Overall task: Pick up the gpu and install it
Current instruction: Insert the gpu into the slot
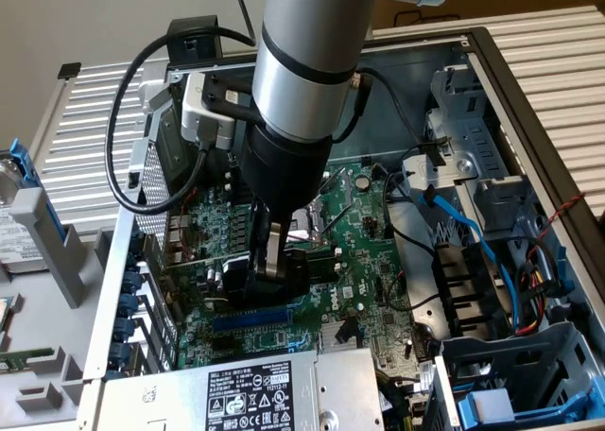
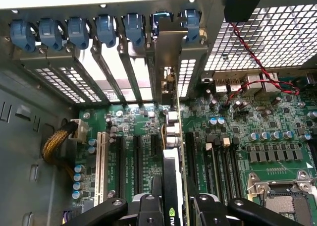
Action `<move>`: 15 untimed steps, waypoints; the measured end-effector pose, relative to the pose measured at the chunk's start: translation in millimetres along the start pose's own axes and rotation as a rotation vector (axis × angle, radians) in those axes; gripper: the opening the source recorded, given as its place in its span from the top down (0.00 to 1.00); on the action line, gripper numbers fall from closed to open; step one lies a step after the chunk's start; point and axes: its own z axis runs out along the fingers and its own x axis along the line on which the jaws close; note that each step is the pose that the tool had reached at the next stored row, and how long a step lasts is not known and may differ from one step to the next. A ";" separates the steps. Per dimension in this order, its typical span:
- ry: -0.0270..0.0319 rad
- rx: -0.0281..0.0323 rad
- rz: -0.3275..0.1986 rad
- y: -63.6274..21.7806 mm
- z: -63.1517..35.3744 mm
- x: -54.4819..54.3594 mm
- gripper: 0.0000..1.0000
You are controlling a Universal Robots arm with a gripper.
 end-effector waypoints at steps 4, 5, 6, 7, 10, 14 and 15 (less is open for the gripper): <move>-0.0003 0.0000 0.001 0.0 0.0 0.5 0.71; -0.0006 0.0000 0.001 0.0 0.0 0.5 0.71; -0.0007 -0.0001 0.001 -0.1 0.0 0.6 0.71; -0.0010 -0.0008 0.001 -0.3 -0.1 0.6 0.71; -0.0025 -0.0090 0.000 -0.7 -0.2 1.0 0.71; -0.0046 -0.0163 -0.001 -1.9 -0.6 1.8 0.71; -0.0052 -0.0167 -0.001 -1.9 -0.6 2.0 0.71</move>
